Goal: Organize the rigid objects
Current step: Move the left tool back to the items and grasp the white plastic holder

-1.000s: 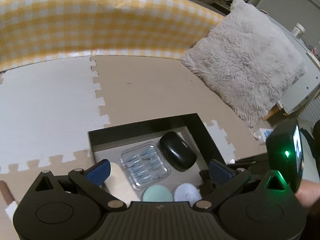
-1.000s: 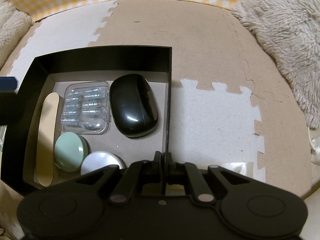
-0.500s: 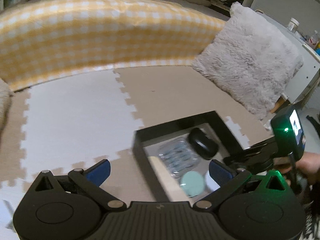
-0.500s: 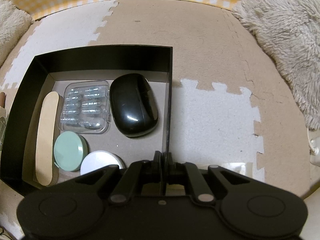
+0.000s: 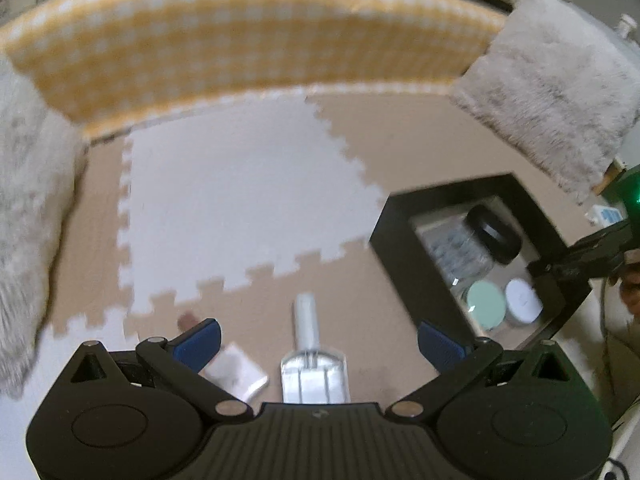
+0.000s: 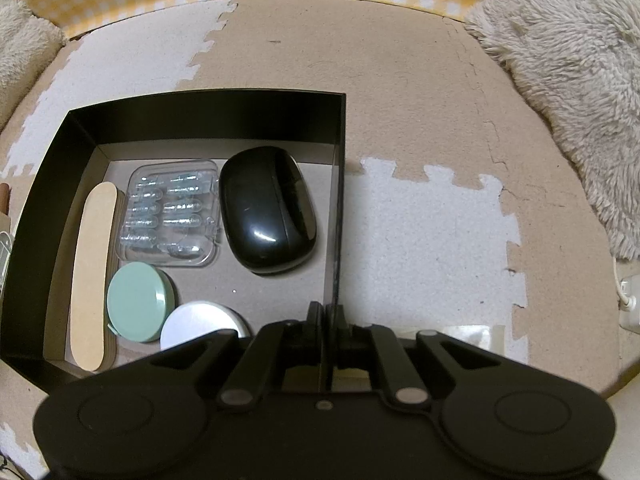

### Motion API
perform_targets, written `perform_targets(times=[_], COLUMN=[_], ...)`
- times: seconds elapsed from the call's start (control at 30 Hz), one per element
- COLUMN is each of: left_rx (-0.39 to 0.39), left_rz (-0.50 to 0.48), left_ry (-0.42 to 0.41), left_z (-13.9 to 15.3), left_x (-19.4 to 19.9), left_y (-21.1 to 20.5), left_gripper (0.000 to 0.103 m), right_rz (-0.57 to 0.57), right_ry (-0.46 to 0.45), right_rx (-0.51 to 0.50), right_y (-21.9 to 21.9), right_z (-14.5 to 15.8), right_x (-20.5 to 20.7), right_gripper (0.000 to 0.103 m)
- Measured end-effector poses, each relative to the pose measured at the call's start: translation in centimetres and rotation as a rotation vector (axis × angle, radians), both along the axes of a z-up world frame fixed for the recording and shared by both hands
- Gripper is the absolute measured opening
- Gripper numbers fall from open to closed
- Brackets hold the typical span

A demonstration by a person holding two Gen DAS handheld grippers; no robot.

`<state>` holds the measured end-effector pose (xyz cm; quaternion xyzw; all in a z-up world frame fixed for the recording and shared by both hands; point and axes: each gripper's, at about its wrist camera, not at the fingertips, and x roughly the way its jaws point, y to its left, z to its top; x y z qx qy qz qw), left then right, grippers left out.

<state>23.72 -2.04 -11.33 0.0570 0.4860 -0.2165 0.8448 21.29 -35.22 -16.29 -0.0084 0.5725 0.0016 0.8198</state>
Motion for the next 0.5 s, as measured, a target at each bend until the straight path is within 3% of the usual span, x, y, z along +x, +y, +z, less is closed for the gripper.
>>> perform_targets(times=[0.27, 0.4, 0.5], left_rx=[-0.015, -0.012, 0.000], left_rz=[0.024, 0.026, 0.050], left_ry=[0.262, 0.300, 0.278], left_z=[-4.2, -5.5, -6.0], left_x=[0.0, 0.2, 0.4], left_y=[0.8, 0.7, 0.5], left_gripper=[0.103, 0.091, 0.087], right_rz=[0.000, 0.000, 0.000], right_ry=[0.000, 0.000, 0.001], right_rx=[-0.002, -0.002, -0.003], right_y=[0.2, 0.2, 0.2], right_z=[-0.1, -0.1, -0.1], right_x=[0.0, 0.0, 0.0], right_gripper=[0.007, 0.007, 0.007])
